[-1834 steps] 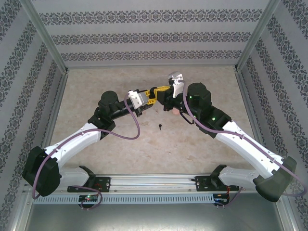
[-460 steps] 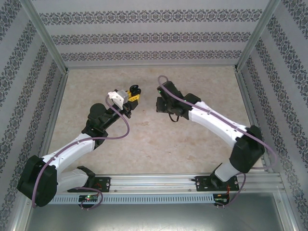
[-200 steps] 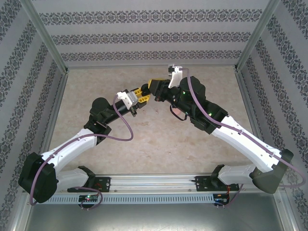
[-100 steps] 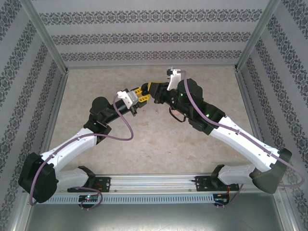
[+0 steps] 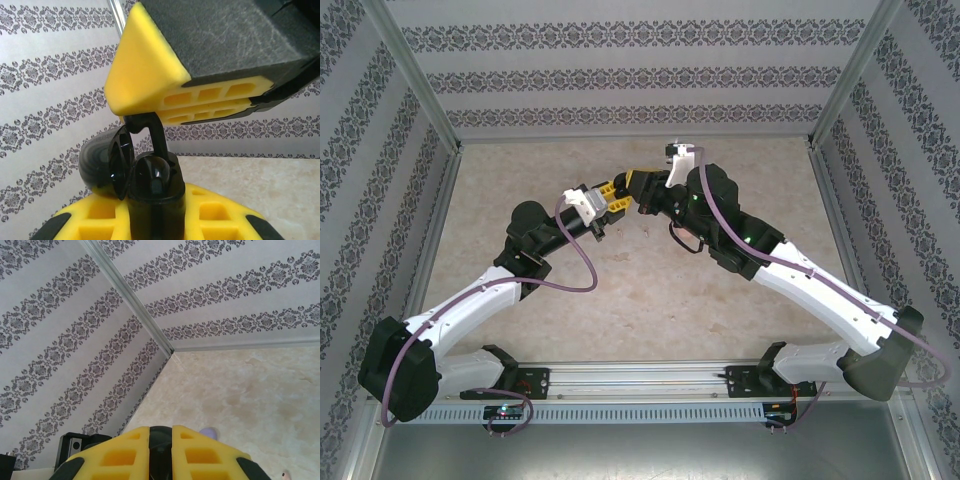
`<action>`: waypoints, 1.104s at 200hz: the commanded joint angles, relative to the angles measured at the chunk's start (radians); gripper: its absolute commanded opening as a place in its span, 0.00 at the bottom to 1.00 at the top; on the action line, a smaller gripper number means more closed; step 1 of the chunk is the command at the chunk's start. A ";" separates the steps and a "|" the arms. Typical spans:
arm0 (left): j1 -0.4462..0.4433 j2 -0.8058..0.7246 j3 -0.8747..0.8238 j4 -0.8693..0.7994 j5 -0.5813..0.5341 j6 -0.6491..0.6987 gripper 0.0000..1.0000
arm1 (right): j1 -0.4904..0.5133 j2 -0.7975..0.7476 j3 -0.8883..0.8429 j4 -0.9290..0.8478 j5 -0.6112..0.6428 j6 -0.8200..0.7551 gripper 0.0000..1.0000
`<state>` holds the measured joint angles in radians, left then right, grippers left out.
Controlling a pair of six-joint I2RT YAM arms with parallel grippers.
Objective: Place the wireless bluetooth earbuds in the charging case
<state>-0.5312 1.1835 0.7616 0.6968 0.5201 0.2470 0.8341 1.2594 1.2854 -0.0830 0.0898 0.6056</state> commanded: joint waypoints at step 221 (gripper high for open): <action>-0.017 -0.014 0.043 -0.002 -0.046 -0.049 0.00 | 0.026 0.009 -0.011 -0.061 0.088 0.012 0.37</action>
<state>-0.5377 1.1831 0.7616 0.6498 0.4808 0.2276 0.8665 1.2667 1.2377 -0.0853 0.1616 0.6193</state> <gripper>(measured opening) 0.206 0.331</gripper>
